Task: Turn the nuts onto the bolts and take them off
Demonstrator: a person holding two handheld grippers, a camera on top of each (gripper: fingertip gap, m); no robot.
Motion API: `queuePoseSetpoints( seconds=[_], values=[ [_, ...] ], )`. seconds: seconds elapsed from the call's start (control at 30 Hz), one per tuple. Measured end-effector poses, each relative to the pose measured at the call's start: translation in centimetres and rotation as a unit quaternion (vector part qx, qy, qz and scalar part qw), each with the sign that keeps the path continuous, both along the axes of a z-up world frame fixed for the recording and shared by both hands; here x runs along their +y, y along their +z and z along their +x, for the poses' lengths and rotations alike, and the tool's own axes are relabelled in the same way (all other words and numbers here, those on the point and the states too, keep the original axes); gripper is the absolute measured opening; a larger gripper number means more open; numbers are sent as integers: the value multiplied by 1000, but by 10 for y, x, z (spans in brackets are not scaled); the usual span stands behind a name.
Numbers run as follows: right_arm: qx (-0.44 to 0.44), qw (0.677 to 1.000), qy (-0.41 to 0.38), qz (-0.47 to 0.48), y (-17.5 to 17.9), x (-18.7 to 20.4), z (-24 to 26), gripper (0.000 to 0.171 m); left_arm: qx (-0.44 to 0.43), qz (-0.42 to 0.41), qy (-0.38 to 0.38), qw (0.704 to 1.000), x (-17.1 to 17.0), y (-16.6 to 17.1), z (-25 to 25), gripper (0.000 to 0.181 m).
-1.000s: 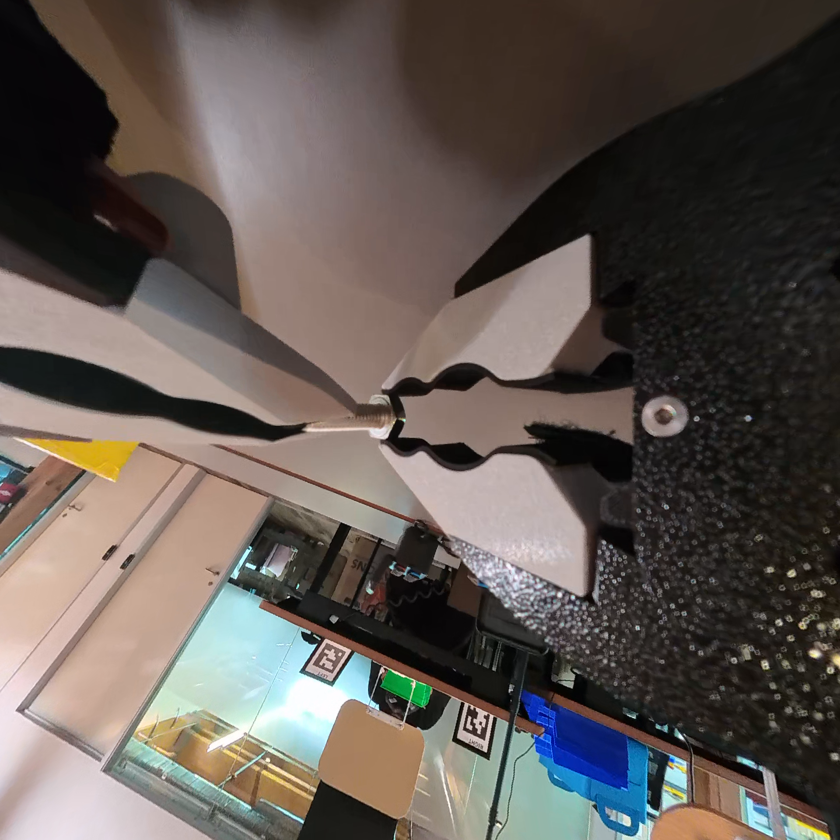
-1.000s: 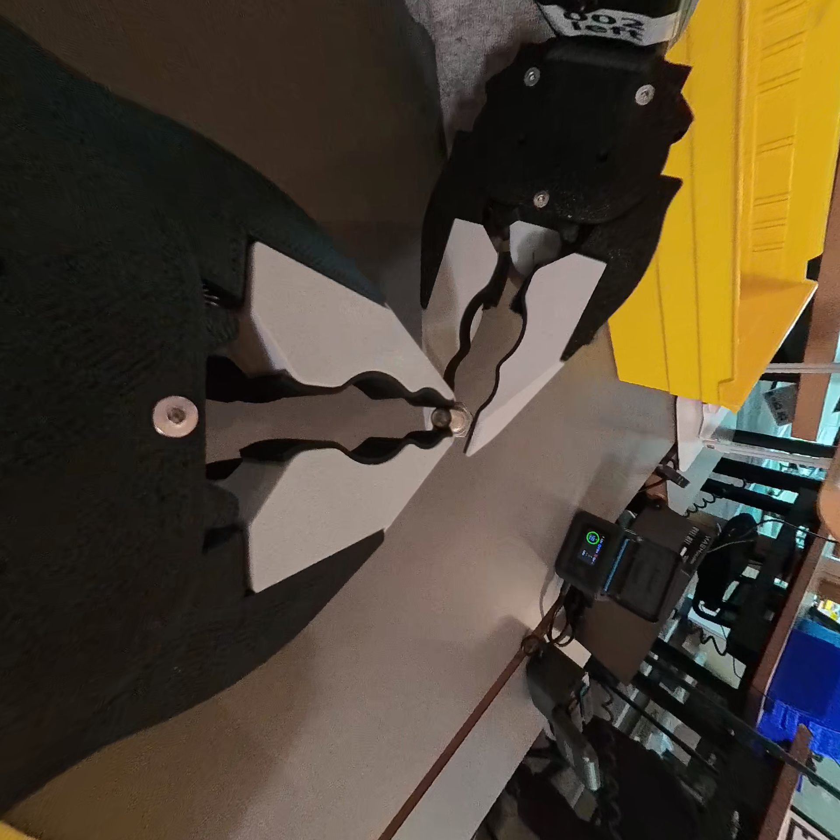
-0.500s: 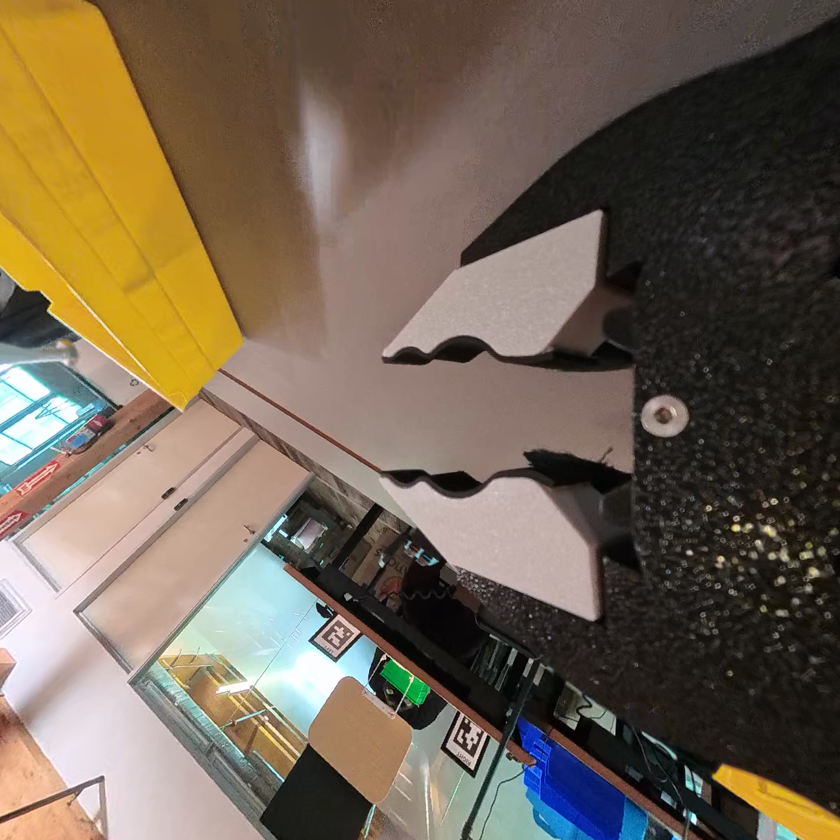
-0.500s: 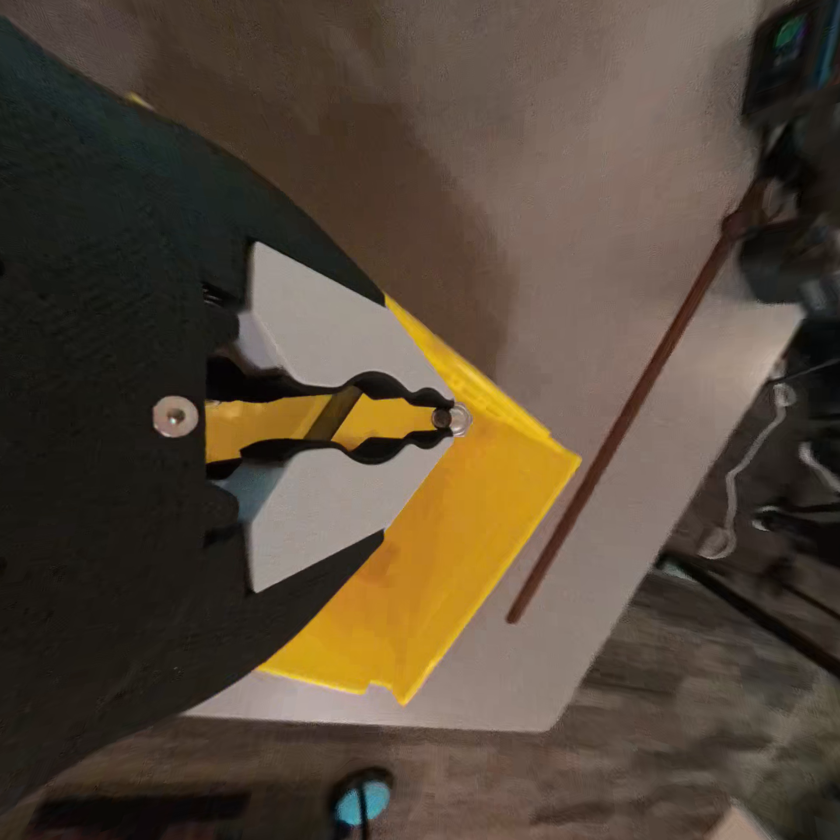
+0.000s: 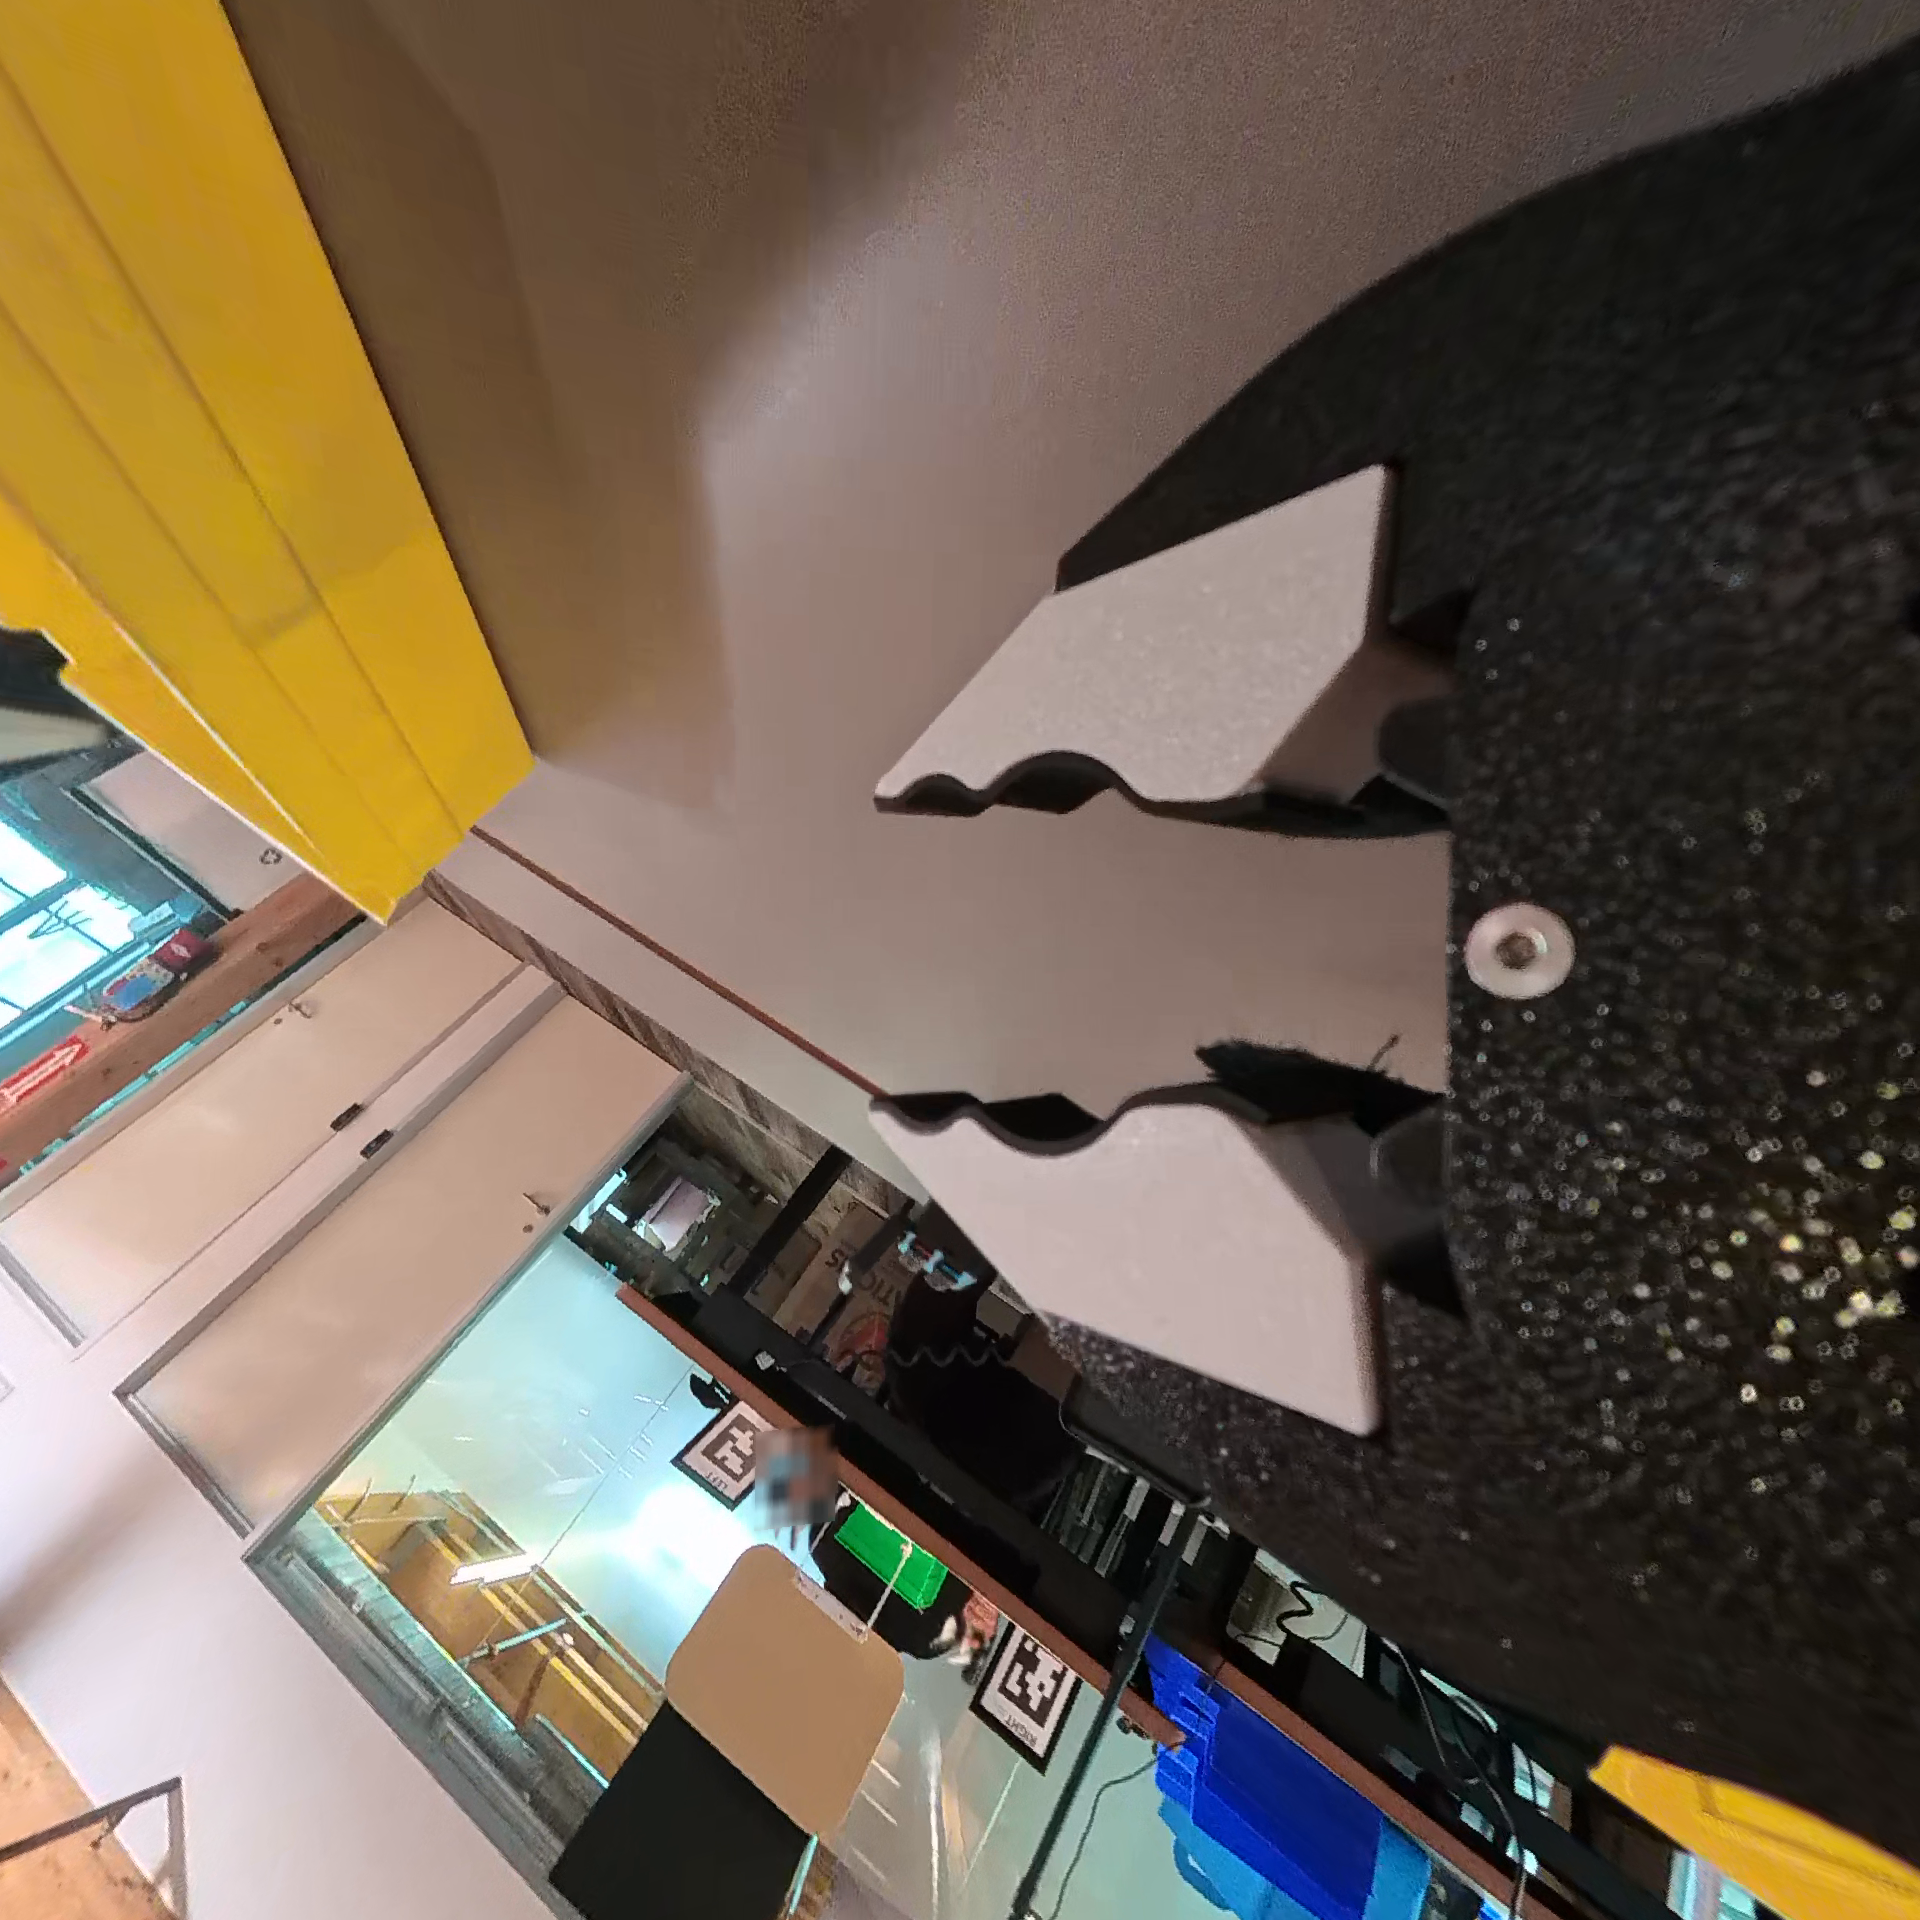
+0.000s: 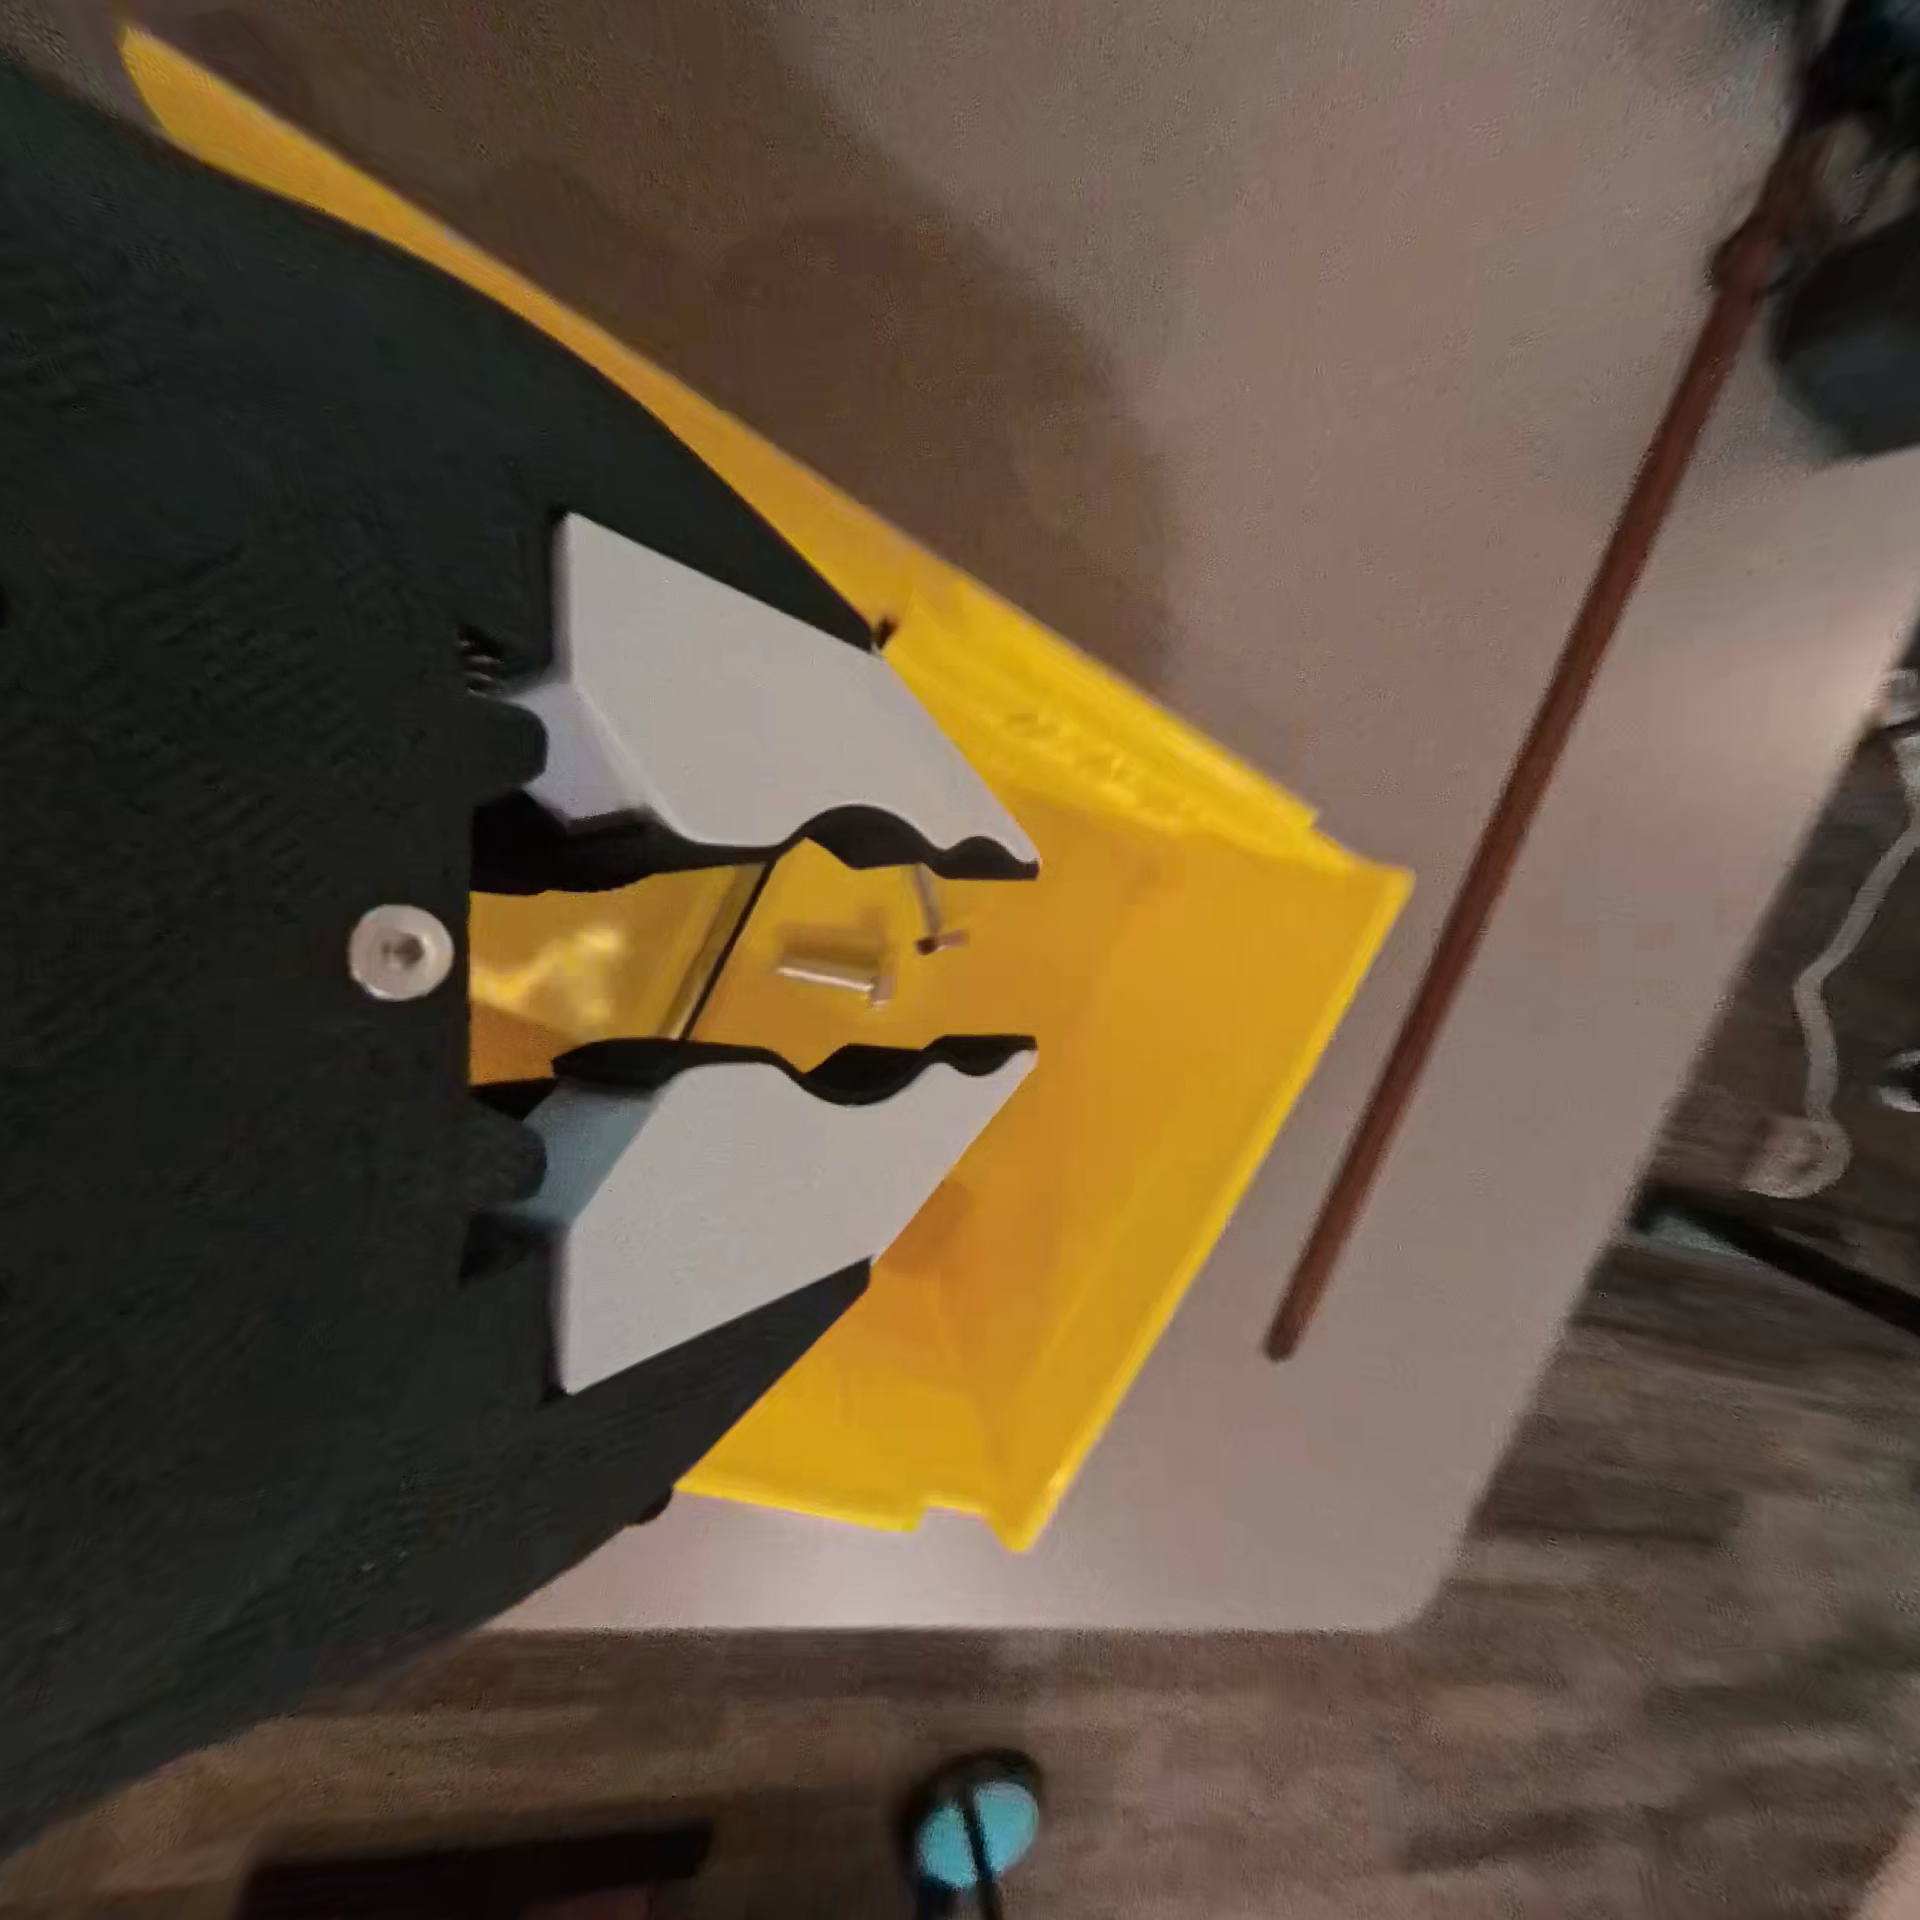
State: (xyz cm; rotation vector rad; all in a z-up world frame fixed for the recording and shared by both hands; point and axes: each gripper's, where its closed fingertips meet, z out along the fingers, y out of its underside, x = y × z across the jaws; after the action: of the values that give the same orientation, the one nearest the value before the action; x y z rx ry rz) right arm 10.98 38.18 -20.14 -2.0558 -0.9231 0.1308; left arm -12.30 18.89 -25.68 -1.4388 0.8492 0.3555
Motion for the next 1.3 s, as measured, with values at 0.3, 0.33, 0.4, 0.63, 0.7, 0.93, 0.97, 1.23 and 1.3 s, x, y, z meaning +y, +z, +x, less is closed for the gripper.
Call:
queuePoseSetpoints(
  seconds=[0.3,0.33,0.4,0.63,0.7,0.93,0.97,1.23,1.3],
  values=[
    [233,893,284,260,35,-150,-202,34,-7,23,28,999,-2,9,-12,51],
    [236,887,289,273,20,-151,-214,38,-13,25,35,999,-1,11,-15,51],
    [231,882,271,309,-4,-143,-225,39,-38,29,58,997,0,15,-25,64],
    [223,850,232,416,-3,-143,-211,52,-175,70,106,976,2,39,-60,99],
    [237,853,237,400,-6,-142,-213,52,-192,67,109,973,5,38,-63,101],
    [267,841,291,369,-11,-151,-232,69,-122,103,156,975,8,38,-71,93],
    [272,840,296,364,-11,-153,-234,74,-113,113,152,975,8,40,-68,95],
    [286,852,263,352,-10,-136,-230,90,-100,153,122,975,4,50,-56,135],
    [295,853,260,345,-9,-133,-229,94,-104,155,126,974,4,51,-58,141]
  ],
)
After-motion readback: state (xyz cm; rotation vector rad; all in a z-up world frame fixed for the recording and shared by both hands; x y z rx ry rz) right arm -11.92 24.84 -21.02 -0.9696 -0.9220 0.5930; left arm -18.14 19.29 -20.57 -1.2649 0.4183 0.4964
